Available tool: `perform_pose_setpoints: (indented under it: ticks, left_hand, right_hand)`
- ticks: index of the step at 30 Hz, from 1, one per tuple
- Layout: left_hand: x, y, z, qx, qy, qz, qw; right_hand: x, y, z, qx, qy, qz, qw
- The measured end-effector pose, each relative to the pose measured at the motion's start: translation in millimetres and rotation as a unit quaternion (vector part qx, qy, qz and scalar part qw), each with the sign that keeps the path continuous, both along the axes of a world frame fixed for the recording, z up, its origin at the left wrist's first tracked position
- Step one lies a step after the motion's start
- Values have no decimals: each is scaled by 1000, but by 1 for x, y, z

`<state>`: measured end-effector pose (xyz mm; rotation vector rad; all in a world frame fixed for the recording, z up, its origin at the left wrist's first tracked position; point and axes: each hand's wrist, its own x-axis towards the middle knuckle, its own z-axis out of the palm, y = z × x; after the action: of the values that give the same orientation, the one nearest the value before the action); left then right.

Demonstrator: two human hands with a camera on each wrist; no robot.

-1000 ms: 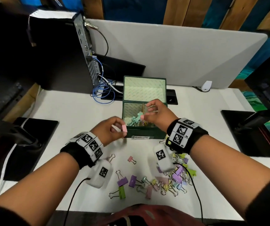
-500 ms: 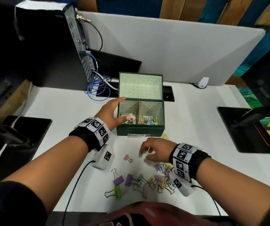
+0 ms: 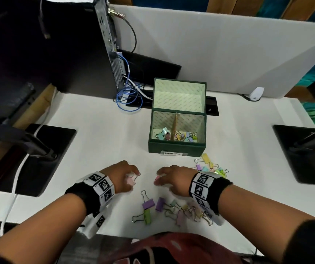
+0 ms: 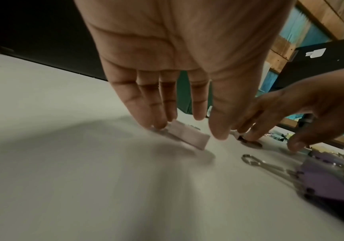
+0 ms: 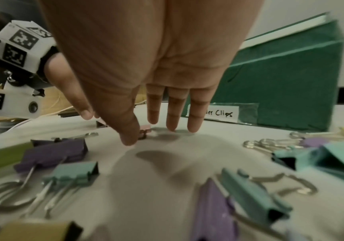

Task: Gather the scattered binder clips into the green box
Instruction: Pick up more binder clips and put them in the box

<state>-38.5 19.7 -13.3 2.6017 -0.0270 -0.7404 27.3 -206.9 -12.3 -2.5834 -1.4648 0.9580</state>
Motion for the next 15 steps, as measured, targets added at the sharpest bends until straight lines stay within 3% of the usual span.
perform_pose_setpoints:
  ticks: [5,9,15]
  left_hand:
    - [-3,-9,-9,36,-7,14,999]
    - [-1,-10,-12,35,-11,17,999]
    - [5,-6,-5,-30,-46,84,995]
  right_hand:
    - [-1,9,-9,18,-50,26,998]
    - [3,8,-10,7,-48,-7,999]
    - [8,-7,-7,-4,4,-98,995]
